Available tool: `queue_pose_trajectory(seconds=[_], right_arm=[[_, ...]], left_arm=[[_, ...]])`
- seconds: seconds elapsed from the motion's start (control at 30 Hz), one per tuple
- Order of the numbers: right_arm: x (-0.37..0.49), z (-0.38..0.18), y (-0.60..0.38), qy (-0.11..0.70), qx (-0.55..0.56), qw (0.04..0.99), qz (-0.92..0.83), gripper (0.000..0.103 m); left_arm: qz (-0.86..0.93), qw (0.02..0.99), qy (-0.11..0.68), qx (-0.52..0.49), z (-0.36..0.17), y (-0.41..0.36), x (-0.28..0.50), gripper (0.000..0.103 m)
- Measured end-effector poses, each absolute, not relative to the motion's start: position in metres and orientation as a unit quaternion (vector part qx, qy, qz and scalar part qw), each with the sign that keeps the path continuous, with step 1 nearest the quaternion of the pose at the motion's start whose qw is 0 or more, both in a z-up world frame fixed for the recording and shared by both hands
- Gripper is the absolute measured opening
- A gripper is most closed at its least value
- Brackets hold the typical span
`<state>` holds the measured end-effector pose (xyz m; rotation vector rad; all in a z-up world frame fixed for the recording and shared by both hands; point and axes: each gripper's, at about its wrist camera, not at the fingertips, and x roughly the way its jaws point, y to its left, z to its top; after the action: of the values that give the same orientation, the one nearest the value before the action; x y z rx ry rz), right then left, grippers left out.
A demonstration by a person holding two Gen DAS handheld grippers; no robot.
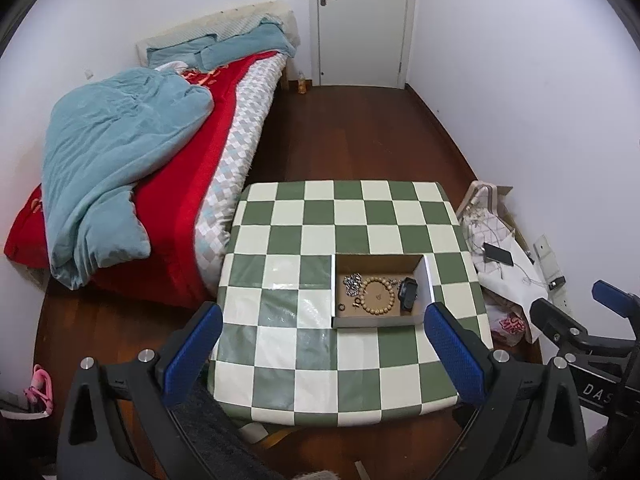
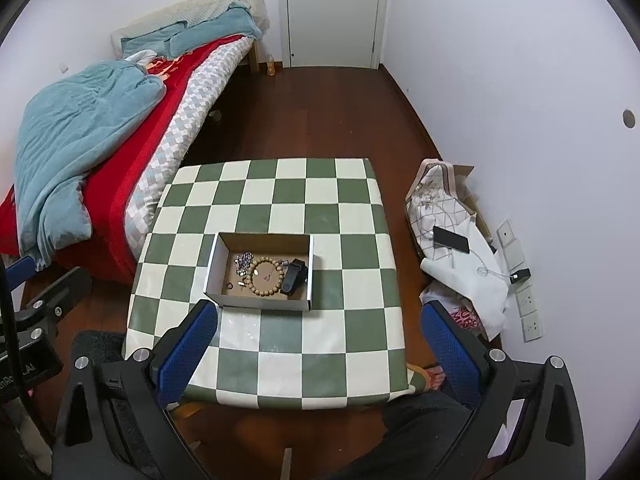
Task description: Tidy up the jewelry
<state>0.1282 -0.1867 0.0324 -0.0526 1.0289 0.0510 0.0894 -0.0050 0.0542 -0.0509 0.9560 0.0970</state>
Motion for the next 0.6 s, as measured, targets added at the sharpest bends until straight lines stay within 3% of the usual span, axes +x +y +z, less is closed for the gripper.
queue_pose_trajectory(seconds=[0.6], right_arm=[[0.147, 0.025, -0.187, 0.499, -0.027, 0.866, 0.015, 0.103]], left_arm=[[0.066, 0.878, 0.473, -0.029, 0.042, -0.006, 0.102, 0.103]])
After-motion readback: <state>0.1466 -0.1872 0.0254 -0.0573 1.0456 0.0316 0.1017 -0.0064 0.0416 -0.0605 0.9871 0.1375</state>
